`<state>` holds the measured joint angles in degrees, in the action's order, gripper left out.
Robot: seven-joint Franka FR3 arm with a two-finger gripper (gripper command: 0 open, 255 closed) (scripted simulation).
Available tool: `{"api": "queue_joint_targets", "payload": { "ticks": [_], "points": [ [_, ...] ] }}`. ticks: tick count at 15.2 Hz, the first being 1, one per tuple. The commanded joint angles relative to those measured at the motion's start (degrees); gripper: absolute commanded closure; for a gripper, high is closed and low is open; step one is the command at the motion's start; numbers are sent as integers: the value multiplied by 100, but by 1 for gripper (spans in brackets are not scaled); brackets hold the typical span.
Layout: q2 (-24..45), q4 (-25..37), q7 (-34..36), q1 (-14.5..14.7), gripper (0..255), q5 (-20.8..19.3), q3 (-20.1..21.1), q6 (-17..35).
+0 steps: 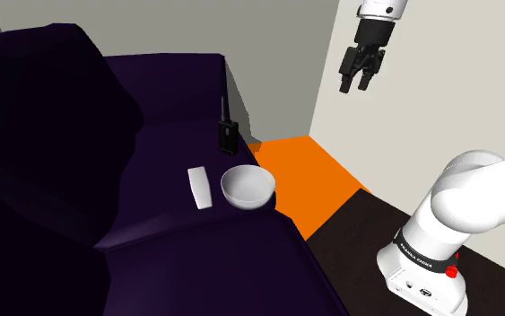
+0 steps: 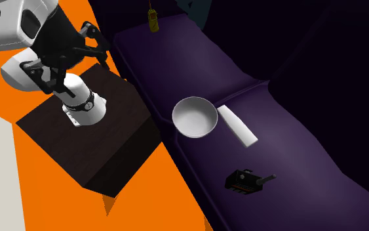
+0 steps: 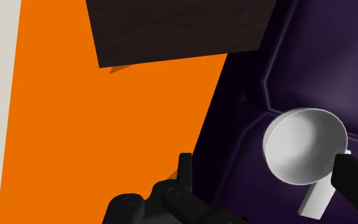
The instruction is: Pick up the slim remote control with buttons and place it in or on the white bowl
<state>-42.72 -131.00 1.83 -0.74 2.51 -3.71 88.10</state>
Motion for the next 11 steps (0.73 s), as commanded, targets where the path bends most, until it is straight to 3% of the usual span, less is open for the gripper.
{"api": "queue_joint_targets", "payload": {
  "ticks": [1,11],
  "points": [
    [0,0,0,0,0,0,0,0],
    [976,-475,1258,210,0,471,990,1555]
  ]
}}
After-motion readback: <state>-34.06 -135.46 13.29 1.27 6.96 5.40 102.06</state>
